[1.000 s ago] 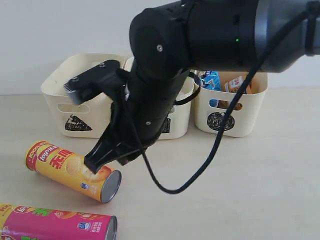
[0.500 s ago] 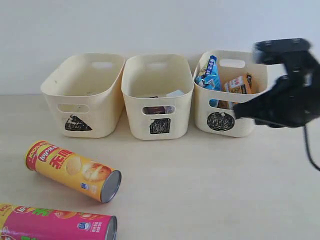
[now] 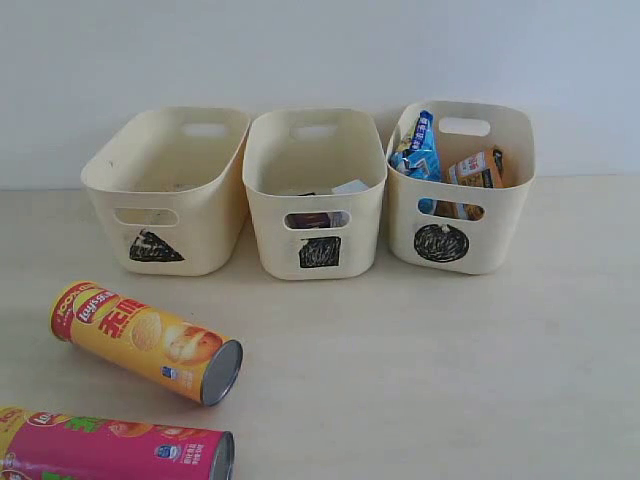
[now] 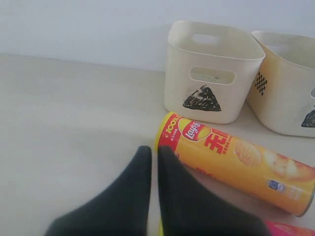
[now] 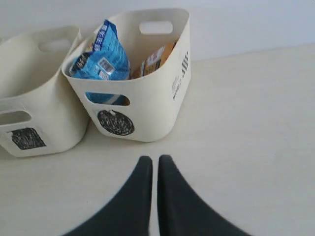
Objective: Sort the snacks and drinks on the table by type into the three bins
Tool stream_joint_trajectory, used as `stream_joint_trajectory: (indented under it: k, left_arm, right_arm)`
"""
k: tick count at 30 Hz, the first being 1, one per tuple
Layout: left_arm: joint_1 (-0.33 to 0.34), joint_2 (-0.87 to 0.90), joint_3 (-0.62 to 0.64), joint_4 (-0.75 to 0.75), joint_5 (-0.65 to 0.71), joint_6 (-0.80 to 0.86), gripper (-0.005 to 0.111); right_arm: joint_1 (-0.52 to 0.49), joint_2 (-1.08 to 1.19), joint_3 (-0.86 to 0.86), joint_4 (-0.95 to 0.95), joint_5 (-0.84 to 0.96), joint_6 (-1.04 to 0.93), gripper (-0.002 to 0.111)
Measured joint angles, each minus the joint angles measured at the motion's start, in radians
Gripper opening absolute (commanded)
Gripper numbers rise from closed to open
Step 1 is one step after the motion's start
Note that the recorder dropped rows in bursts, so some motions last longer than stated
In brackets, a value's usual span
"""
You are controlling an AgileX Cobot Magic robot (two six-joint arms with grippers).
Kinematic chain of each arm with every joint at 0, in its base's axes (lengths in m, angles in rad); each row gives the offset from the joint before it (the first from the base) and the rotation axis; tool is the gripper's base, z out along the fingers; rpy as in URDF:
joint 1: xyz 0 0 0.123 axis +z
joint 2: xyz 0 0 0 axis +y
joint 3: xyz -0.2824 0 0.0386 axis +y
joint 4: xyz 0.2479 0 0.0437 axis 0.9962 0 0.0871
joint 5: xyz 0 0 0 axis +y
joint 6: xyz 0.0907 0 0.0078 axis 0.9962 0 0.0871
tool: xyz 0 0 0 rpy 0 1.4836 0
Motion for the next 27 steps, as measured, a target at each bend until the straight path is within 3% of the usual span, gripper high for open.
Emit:
stream_joint_trajectory:
  k: [14,27]
  left_arm:
    - [0.0,0.0,0.0,0.0,0.0,0.0,0.004]
    - [0.0,0.0,0.0,0.0,0.0,0.0,0.004]
  right_arm:
    - [0.0,-0.493,0.286,0.004,-0.048,0.051,0.0]
    - [0.0,-0.754,0.296,0.004,0.126,0.0,0.0]
